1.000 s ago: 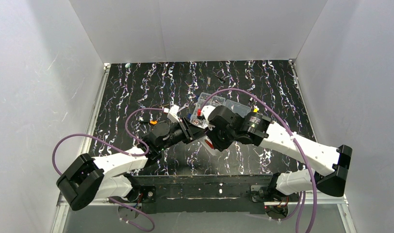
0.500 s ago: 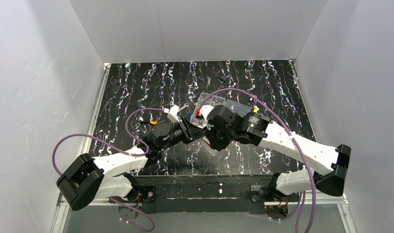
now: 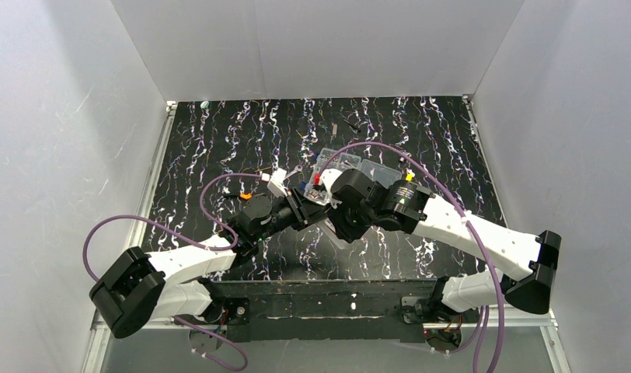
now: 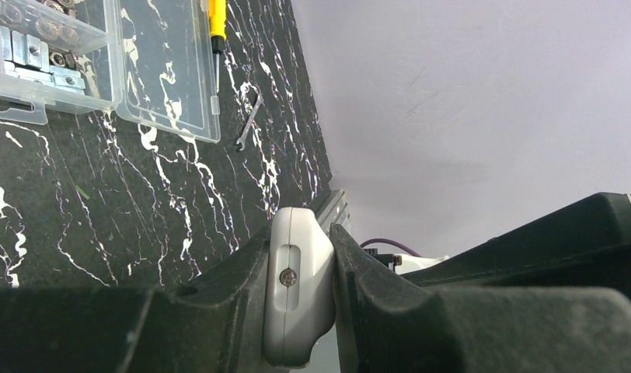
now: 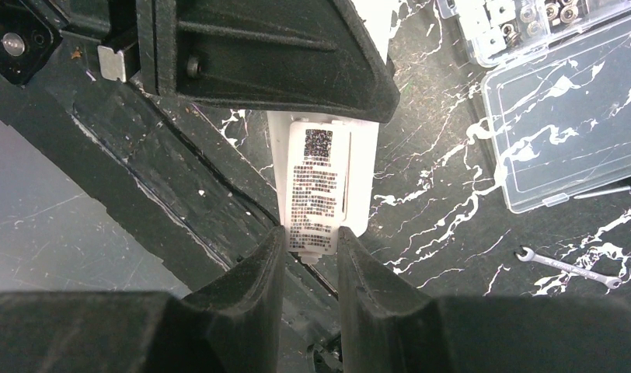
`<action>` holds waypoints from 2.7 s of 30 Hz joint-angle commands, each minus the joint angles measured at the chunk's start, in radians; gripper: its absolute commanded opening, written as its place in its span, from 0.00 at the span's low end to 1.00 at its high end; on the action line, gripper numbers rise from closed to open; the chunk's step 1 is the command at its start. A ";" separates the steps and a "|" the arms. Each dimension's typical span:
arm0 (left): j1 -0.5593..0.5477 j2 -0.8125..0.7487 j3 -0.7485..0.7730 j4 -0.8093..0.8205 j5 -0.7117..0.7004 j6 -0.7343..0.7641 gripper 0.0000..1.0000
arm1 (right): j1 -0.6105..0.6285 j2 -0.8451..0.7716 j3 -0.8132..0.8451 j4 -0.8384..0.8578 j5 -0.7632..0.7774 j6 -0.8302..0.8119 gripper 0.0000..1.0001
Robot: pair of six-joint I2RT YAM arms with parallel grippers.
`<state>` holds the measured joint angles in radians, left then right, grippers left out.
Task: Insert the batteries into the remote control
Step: Load the battery cover into the remote control.
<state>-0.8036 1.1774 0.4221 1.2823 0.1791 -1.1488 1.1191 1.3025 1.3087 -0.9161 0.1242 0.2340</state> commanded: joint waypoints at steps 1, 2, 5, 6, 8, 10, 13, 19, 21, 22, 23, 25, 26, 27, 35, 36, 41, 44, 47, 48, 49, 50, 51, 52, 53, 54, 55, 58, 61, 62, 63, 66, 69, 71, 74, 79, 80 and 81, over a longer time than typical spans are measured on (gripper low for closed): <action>-0.006 -0.051 0.028 0.044 -0.007 0.011 0.00 | -0.002 -0.008 -0.023 0.015 -0.004 0.017 0.01; -0.006 -0.051 0.027 0.044 -0.007 0.011 0.00 | -0.002 -0.008 -0.024 0.014 -0.003 0.018 0.01; -0.006 -0.049 0.028 0.047 -0.005 0.009 0.00 | -0.002 -0.006 -0.028 0.013 -0.004 0.018 0.01; -0.006 -0.048 0.030 0.048 -0.004 0.009 0.00 | -0.002 -0.005 -0.028 0.013 -0.003 0.018 0.01; -0.005 -0.046 0.029 0.050 -0.004 0.006 0.00 | -0.001 -0.003 -0.026 0.013 -0.002 0.018 0.01; -0.005 -0.045 0.030 0.051 -0.004 0.005 0.00 | -0.002 -0.001 -0.025 0.014 -0.002 0.018 0.01; -0.006 -0.043 0.033 0.053 -0.002 0.003 0.00 | -0.002 0.003 -0.021 0.022 0.001 0.015 0.01; -0.006 -0.034 0.036 0.060 0.004 -0.003 0.00 | -0.002 0.005 -0.011 0.054 0.003 0.008 0.01; -0.006 -0.032 0.039 0.060 0.007 -0.005 0.00 | -0.002 0.004 -0.011 0.069 0.004 0.004 0.01; -0.005 -0.032 0.041 0.060 0.007 -0.005 0.00 | -0.002 0.004 -0.010 0.075 0.007 0.003 0.01; -0.005 -0.031 0.042 0.059 0.008 -0.006 0.00 | -0.002 0.006 -0.008 0.080 0.008 0.002 0.01; -0.005 -0.028 0.043 0.060 0.008 -0.006 0.00 | -0.004 0.011 -0.008 0.089 0.010 0.000 0.01; -0.005 -0.026 0.044 0.060 0.008 -0.007 0.00 | -0.005 0.015 -0.007 0.093 0.010 0.000 0.01; -0.006 -0.024 0.044 0.062 0.009 -0.009 0.00 | -0.005 0.022 -0.005 0.093 0.013 -0.001 0.01; -0.006 -0.027 0.050 0.061 0.015 -0.015 0.00 | -0.014 0.040 -0.012 0.101 0.039 -0.001 0.03; -0.005 -0.026 0.050 0.061 0.016 -0.019 0.00 | -0.015 0.039 -0.014 0.104 0.043 -0.002 0.03; -0.005 -0.020 0.047 0.074 0.019 -0.037 0.00 | -0.018 0.034 -0.020 0.112 0.063 -0.012 0.07; -0.005 -0.016 0.043 0.083 0.018 -0.045 0.00 | -0.018 0.032 -0.024 0.115 0.070 -0.016 0.11; -0.005 -0.014 0.039 0.087 0.018 -0.050 0.00 | -0.019 0.033 -0.026 0.111 0.075 -0.018 0.16; -0.006 -0.012 0.039 0.089 0.016 -0.050 0.00 | -0.019 0.034 -0.026 0.109 0.080 -0.019 0.17; -0.005 -0.012 0.038 0.090 0.016 -0.050 0.00 | -0.019 0.035 -0.026 0.107 0.082 -0.019 0.17; -0.005 -0.010 0.038 0.092 0.015 -0.052 0.00 | -0.019 0.035 -0.026 0.105 0.084 -0.018 0.18; -0.005 -0.007 0.038 0.094 0.015 -0.054 0.00 | -0.019 0.034 -0.026 0.105 0.084 -0.019 0.19; -0.005 -0.006 0.038 0.096 0.016 -0.055 0.00 | -0.019 0.033 -0.027 0.106 0.085 -0.021 0.20; -0.005 -0.003 0.039 0.098 0.016 -0.057 0.00 | -0.019 0.032 -0.028 0.105 0.087 -0.020 0.21; -0.005 -0.003 0.039 0.100 0.017 -0.058 0.00 | -0.019 0.031 -0.029 0.103 0.090 -0.021 0.22; -0.006 -0.002 0.039 0.100 0.017 -0.058 0.00 | -0.019 0.030 -0.029 0.103 0.093 -0.022 0.23; -0.005 0.000 0.040 0.100 0.018 -0.060 0.00 | -0.019 0.026 -0.034 0.101 0.103 -0.024 0.24; -0.005 0.001 0.040 0.101 0.019 -0.061 0.00 | -0.019 0.023 -0.034 0.099 0.110 -0.027 0.25; -0.005 0.003 0.040 0.102 0.019 -0.063 0.00 | -0.019 0.021 -0.034 0.099 0.110 -0.030 0.26; -0.005 0.003 0.040 0.104 0.019 -0.064 0.00 | -0.019 0.021 -0.034 0.100 0.111 -0.030 0.27; -0.005 0.010 0.040 0.111 0.019 -0.069 0.00 | -0.019 0.020 -0.034 0.097 0.115 -0.031 0.29; -0.006 0.012 0.040 0.113 0.020 -0.071 0.00 | -0.019 0.018 -0.037 0.096 0.123 -0.034 0.31; -0.006 0.012 0.040 0.114 0.019 -0.072 0.00 | -0.019 0.018 -0.036 0.096 0.122 -0.034 0.32; -0.005 0.012 0.039 0.113 0.020 -0.072 0.00 | -0.019 0.019 -0.037 0.097 0.119 -0.034 0.34; -0.005 0.013 0.040 0.113 0.018 -0.074 0.00 | -0.019 0.018 -0.038 0.100 0.108 -0.034 0.39; -0.006 0.013 0.039 0.111 0.017 -0.074 0.00 | -0.019 0.015 -0.039 0.103 0.108 -0.036 0.40; -0.005 0.014 0.038 0.111 0.018 -0.073 0.00 | -0.019 0.012 -0.041 0.107 0.110 -0.035 0.41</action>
<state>-0.8009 1.2034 0.4221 1.3109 0.1524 -1.2133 1.1088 1.3384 1.2720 -0.8818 0.1932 0.2058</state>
